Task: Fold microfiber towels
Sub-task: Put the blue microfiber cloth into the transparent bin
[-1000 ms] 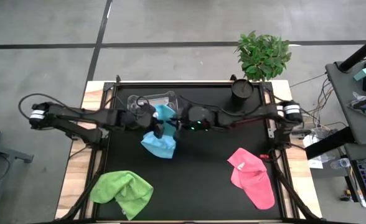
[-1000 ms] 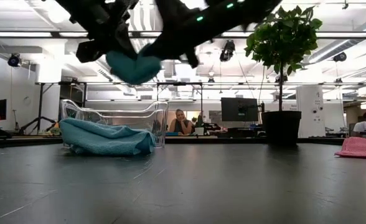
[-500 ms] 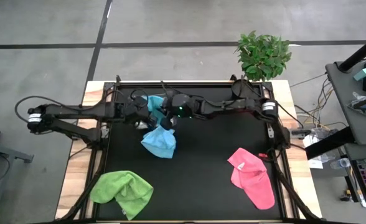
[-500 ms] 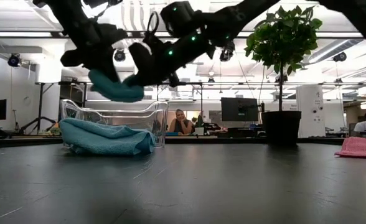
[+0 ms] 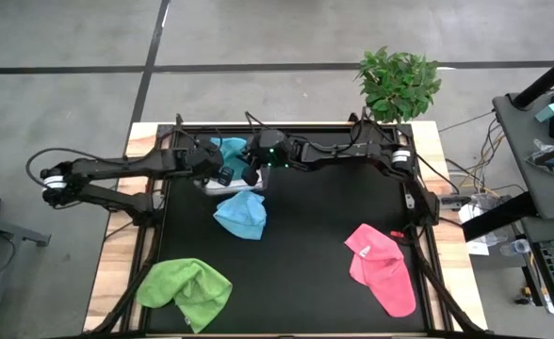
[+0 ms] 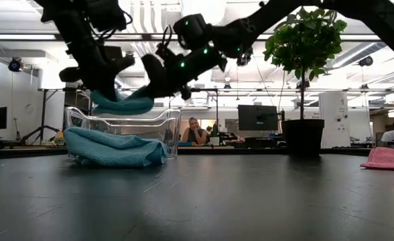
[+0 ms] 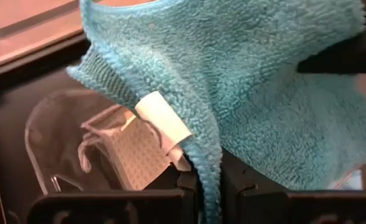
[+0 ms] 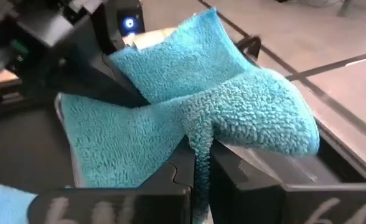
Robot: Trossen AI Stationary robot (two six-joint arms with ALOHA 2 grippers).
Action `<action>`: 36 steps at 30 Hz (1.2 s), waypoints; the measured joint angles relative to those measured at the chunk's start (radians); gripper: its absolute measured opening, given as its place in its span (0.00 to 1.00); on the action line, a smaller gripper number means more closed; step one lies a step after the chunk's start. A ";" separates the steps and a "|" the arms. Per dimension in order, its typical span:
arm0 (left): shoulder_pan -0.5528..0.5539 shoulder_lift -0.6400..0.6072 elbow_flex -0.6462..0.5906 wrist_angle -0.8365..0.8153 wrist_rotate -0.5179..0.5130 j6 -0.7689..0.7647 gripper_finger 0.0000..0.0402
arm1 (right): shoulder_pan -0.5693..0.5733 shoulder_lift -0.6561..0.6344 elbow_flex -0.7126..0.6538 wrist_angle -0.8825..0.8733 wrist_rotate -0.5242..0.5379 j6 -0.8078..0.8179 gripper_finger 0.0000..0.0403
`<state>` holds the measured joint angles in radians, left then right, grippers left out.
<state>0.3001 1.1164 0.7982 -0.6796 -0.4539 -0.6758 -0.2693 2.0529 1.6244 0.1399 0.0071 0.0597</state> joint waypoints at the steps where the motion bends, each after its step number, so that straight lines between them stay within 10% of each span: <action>1: 0.000 0.000 -0.012 0.005 0.004 -0.010 0.02 | -0.001 0.012 0.000 0.004 -0.010 0.000 0.03; 22: 0.001 0.198 -0.065 0.131 0.017 -0.057 0.02 | -0.004 0.105 0.076 -0.108 -0.008 0.004 0.04; 36: 0.001 0.143 -0.061 0.109 0.028 -0.072 0.18 | -0.004 0.078 0.073 -0.161 -0.013 0.026 0.32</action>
<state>0.3010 1.2595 0.7376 -0.5710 -0.4258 -0.7477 -0.2733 2.1307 1.6972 -0.0208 -0.0060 0.0853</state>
